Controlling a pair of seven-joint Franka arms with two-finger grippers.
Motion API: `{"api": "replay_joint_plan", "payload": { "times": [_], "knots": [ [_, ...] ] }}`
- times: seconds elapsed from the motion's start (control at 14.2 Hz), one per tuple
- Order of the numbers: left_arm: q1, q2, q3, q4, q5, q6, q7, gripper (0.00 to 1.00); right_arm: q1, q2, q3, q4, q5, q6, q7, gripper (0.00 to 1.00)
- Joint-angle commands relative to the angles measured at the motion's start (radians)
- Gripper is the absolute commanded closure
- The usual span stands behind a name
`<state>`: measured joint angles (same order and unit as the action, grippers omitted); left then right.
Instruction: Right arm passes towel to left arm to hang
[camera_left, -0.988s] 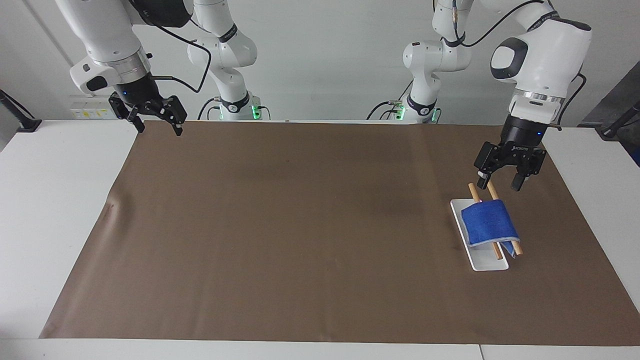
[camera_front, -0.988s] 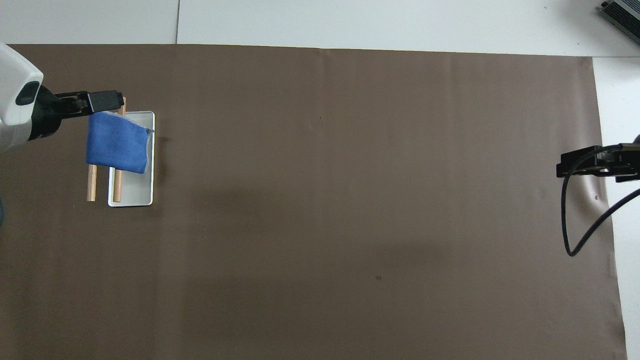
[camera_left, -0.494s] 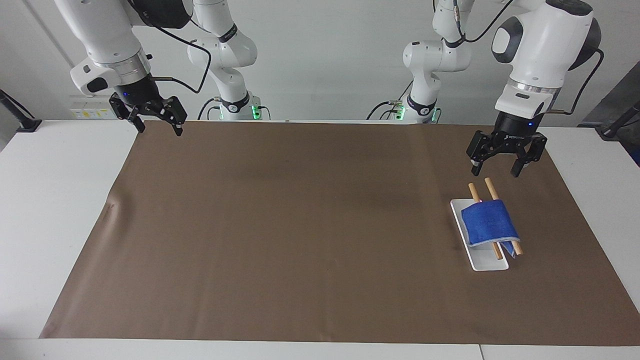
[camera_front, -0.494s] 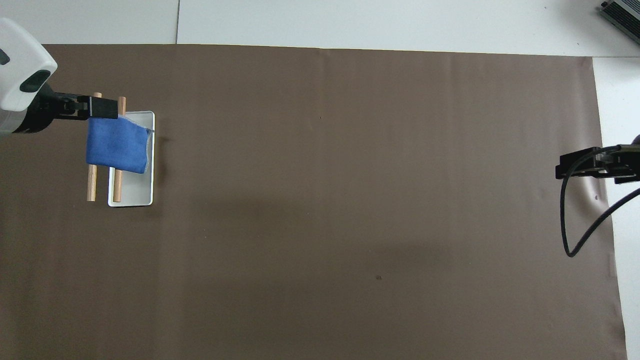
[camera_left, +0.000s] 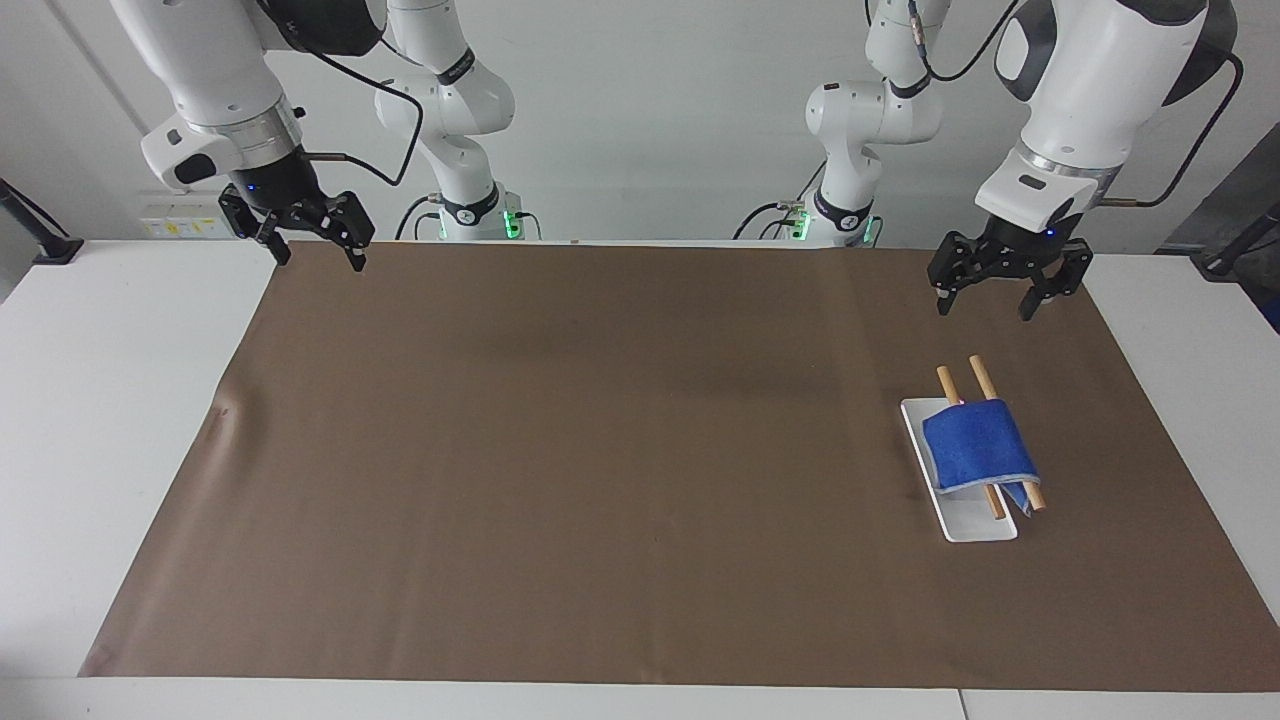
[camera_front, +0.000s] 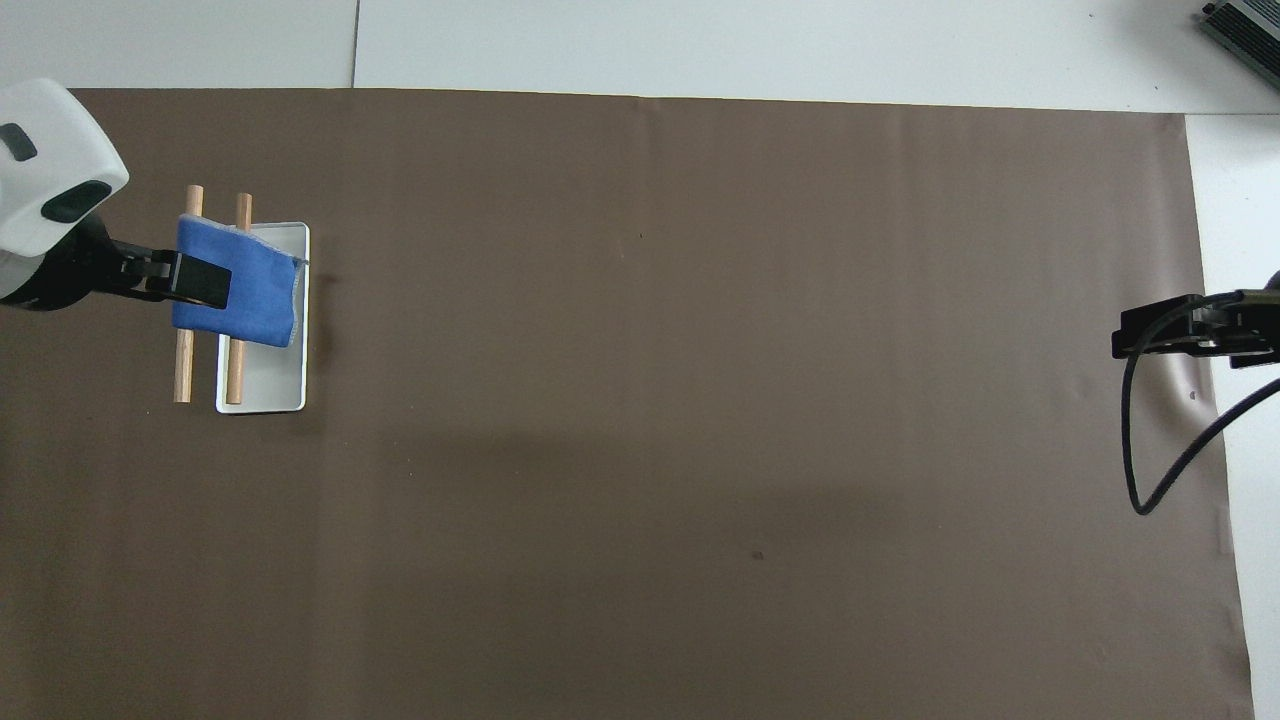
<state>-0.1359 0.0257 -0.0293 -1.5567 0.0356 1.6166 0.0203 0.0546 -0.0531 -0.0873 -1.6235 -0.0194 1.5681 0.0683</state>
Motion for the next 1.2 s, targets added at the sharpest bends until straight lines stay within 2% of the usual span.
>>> {"api": "replay_joint_plan", "payload": {
  "times": [0.0, 0.42, 0.56, 1.13],
  "knots": [
    [0.001, -0.016, 0.014, 0.014, -0.028, -0.084, 0.015, 0.00, -0.007, -0.017, 0.003, -0.015, 0.004, -0.011, -0.008, 0.00],
    [0.039, -0.041, 0.014, 0.015, -0.062, -0.121, 0.013, 0.00, -0.007, -0.019, 0.003, -0.018, 0.004, -0.003, -0.007, 0.00],
    [0.041, -0.033, 0.011, 0.068, -0.060, -0.151, 0.012, 0.00, -0.009, -0.019, 0.003, -0.019, 0.004, -0.003, -0.007, 0.00],
    [0.042, -0.046, 0.009, 0.070, -0.052, -0.150, 0.013, 0.00, -0.012, -0.021, 0.000, -0.026, 0.004, 0.000, -0.007, 0.00]
  ]
}}
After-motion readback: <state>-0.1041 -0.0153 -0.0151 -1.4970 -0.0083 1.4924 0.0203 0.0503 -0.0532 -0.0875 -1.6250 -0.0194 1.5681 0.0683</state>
